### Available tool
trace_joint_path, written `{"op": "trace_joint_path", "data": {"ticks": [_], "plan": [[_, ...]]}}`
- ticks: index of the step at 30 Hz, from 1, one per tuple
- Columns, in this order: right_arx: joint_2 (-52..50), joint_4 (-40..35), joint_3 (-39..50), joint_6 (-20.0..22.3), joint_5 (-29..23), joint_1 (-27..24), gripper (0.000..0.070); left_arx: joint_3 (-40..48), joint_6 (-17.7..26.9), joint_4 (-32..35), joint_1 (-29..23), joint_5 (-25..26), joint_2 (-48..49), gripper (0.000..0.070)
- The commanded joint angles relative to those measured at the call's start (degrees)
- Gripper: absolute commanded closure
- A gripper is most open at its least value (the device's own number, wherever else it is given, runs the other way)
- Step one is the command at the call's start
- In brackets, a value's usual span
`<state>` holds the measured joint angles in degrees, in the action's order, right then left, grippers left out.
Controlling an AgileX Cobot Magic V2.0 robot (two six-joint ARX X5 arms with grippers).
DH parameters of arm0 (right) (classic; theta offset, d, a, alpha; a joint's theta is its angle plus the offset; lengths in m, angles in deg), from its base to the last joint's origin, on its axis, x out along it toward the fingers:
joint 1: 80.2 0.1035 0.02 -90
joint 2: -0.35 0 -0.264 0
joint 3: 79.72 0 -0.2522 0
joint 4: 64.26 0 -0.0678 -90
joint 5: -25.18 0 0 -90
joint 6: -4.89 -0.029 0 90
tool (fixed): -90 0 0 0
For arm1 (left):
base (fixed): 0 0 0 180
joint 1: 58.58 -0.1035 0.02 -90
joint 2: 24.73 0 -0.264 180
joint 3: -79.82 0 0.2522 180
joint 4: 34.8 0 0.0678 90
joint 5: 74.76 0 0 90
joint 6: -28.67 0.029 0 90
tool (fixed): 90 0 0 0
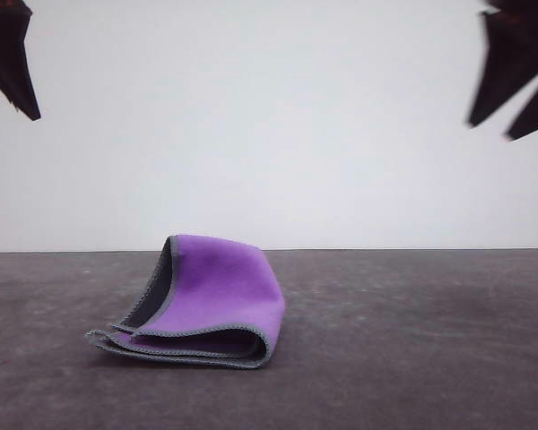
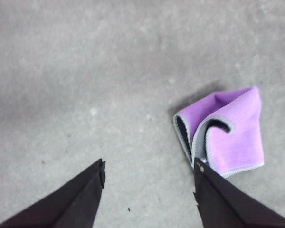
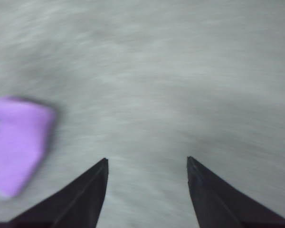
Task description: Fold clothes
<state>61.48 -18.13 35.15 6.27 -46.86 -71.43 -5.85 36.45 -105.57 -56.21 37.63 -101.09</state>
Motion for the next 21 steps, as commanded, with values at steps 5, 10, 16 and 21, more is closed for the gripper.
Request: {"op": "trace_joint_path", "data": {"ticks": [5, 10, 16, 21], "plan": [[-5.01, 3.01, 0.08, 3.20, 0.04, -5.44, 0.0368, 4.97, -2.73, 4.42, -0.07, -0.06, 4.17, 0.0336], [-8.18, 4.64, 0.10, 3.81, -0.04, -7.27, 0.0368, 8.55, -3.14, 6.07, -0.07, -0.05, 7.37, 0.0336], [-8.42, 5.62, 0.13, 3.87, -0.10, -7.52, 0.0699, 8.66, -3.35, 6.51, -0.07, -0.06, 7.48, 0.0561], [-8.42, 5.04, 0.15, 3.44, -1.35, -7.52, 0.0696, 8.66, -5.53, 8.19, -0.06, 0.01, 7.49, 0.0683]]}}
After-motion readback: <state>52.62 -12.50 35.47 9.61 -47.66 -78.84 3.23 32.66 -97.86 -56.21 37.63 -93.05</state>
